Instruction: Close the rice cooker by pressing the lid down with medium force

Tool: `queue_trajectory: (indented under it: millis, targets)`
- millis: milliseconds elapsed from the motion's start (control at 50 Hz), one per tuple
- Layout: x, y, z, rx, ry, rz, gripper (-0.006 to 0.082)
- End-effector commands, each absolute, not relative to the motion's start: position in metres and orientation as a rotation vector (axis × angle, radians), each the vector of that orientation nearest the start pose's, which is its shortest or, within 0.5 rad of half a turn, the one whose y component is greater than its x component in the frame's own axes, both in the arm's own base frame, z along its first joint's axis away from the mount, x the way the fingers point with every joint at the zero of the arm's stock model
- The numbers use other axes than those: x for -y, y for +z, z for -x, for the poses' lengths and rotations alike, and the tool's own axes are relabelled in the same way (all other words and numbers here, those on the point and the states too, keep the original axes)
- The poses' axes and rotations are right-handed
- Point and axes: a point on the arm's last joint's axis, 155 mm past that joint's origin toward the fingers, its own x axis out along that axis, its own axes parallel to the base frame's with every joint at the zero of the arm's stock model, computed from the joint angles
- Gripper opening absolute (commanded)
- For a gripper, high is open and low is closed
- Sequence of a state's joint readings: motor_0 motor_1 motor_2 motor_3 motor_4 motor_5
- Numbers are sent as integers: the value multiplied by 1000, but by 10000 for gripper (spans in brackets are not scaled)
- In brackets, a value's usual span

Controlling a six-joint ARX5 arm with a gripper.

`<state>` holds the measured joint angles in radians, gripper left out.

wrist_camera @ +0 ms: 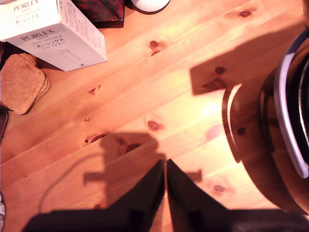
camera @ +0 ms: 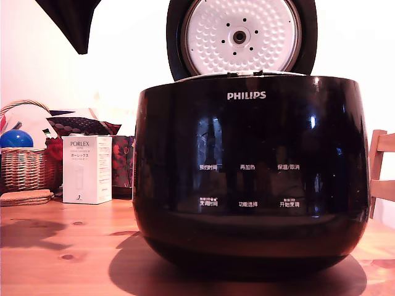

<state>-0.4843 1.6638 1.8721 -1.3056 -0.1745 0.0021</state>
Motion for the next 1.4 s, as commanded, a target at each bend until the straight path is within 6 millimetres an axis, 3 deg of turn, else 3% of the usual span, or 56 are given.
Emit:
queue_trajectory:
  millis: [0, 360, 640, 860, 1220, 1380]
  targets:
    - [148, 261, -354, -1033, -279, -343, -24]
    - [150, 264, -358, -1014, -280, -336, -24]
    - [162, 281, -386, -898, -346, -227, -24]
    - [179, 306, -406, -789, -514, -55, -24]
    - [211, 365, -430, -549, -731, 116, -24]
    - [228, 375, -439, -513, -801, 211, -24]
